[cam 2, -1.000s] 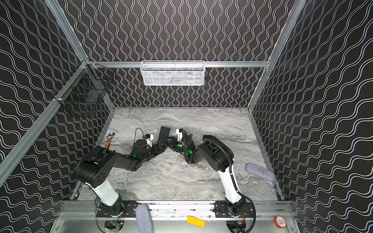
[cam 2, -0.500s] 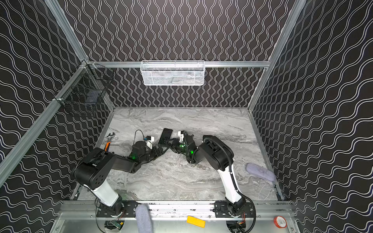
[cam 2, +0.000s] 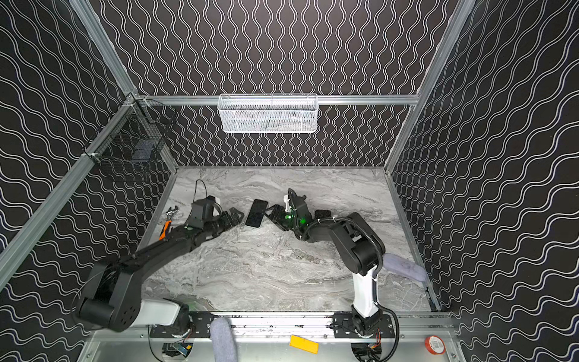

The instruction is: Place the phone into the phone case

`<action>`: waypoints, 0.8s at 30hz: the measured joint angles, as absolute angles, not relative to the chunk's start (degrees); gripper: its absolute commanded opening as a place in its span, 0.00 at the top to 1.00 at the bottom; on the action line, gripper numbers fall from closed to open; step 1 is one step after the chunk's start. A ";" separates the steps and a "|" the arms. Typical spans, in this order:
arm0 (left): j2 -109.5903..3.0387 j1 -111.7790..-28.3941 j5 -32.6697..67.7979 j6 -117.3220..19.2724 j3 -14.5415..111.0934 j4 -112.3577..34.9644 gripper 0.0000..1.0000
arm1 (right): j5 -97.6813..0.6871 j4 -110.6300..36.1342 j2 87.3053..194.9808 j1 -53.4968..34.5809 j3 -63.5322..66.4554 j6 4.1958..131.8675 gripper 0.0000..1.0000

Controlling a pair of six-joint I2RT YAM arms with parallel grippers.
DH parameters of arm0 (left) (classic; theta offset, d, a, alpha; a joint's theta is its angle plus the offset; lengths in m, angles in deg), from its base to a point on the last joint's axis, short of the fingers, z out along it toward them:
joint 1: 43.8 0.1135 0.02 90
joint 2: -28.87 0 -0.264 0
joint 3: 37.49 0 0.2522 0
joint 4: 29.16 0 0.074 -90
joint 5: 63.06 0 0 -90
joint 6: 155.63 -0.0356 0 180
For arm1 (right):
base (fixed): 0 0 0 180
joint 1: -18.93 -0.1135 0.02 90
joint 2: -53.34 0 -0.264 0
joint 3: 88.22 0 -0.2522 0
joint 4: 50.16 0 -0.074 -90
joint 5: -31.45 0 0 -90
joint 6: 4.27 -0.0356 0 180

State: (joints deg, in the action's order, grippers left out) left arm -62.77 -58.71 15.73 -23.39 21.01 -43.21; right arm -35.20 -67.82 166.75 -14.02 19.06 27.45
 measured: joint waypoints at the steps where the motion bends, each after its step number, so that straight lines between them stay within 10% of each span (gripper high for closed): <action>1: -64.84 -58.36 15.69 -24.29 23.37 -44.68 0.02 | -35.06 -66.09 166.88 -13.78 18.27 28.24 0.30; 24: -90.48 -55.44 -2.45 -34.26 42.97 -52.46 0.02 | -30.96 -55.49 175.25 -13.28 8.02 27.65 0.27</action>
State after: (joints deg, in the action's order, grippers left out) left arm -90.48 -55.44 -2.45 -34.26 42.97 -52.46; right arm -30.96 -55.49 175.25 -13.28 8.02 27.65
